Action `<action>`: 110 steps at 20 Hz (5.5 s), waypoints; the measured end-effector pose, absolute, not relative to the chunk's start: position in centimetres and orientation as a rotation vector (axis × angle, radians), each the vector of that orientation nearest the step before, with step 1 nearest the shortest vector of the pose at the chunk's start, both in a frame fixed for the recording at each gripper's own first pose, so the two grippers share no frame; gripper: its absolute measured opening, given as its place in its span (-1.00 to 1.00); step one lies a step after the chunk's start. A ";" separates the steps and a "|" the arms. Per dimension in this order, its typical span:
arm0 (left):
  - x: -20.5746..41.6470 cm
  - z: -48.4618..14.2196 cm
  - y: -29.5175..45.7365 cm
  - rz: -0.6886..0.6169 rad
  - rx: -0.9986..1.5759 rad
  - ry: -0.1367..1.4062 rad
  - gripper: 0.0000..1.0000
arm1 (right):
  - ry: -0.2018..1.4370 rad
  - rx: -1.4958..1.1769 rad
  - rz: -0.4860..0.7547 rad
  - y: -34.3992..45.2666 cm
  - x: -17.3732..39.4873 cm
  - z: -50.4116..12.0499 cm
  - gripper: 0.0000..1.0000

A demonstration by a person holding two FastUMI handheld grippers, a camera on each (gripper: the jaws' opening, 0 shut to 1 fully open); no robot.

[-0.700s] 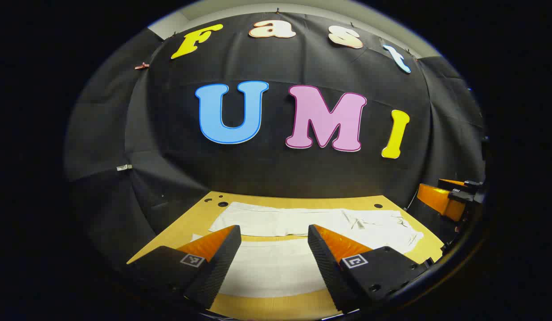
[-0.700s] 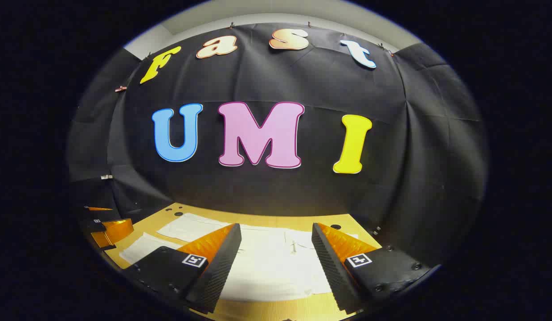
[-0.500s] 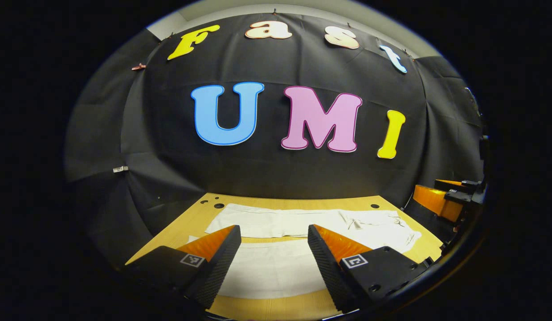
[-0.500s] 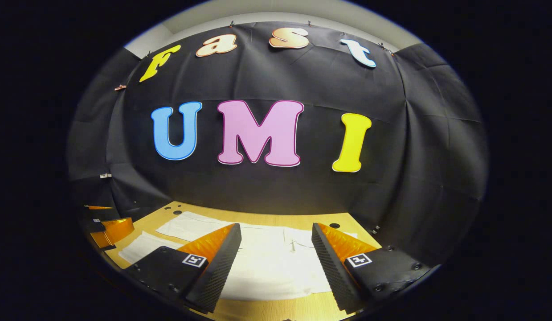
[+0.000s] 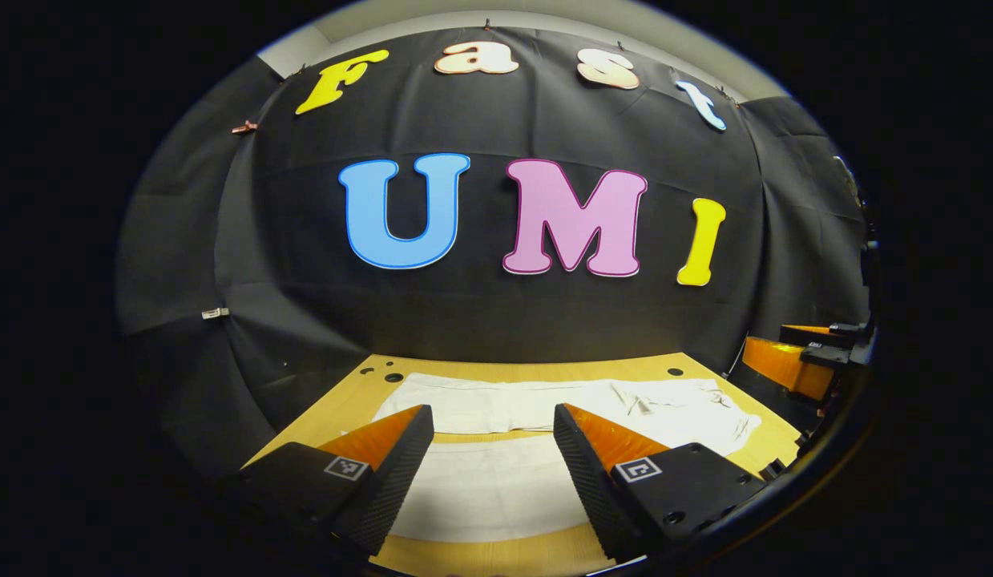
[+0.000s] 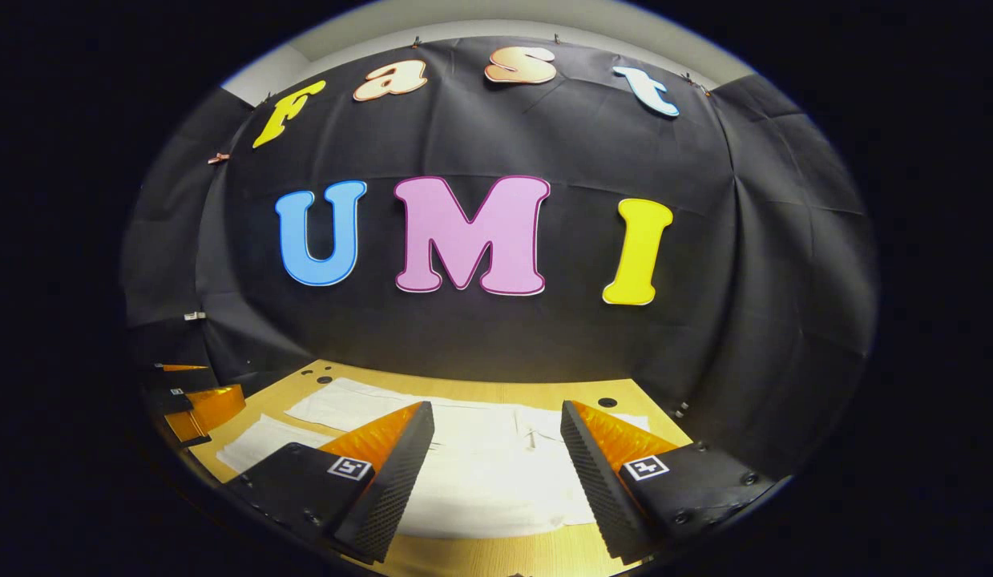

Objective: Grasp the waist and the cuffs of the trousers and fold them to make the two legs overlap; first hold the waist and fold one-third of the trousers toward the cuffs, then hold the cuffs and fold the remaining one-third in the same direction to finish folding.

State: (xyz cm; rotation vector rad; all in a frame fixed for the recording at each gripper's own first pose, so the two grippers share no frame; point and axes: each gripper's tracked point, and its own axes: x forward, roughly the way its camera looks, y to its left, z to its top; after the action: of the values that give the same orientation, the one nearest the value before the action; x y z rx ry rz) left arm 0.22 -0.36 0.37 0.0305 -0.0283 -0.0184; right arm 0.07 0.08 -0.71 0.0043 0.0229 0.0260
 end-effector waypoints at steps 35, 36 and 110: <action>2.9 -1.8 -5.7 0.137 0.071 -0.012 0.95 | 0.414 -0.975 0.381 -26.1 3.1 -19.9 0.95; 3.0 -1.9 -5.5 0.145 0.053 -0.005 0.94 | 0.434 -1.009 0.399 -26.6 3.1 -21.2 0.95; 6.8 -26.4 23.3 -0.422 1.259 0.984 -0.78 | 0.824 -1.449 0.581 -29.0 13.8 -32.4 -0.90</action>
State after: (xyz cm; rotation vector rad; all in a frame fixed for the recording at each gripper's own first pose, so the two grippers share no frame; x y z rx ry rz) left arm 6.81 23.31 -26.39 1.2593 0.9838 -0.4224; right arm 13.82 -28.96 -32.37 -1.4487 0.8236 0.5807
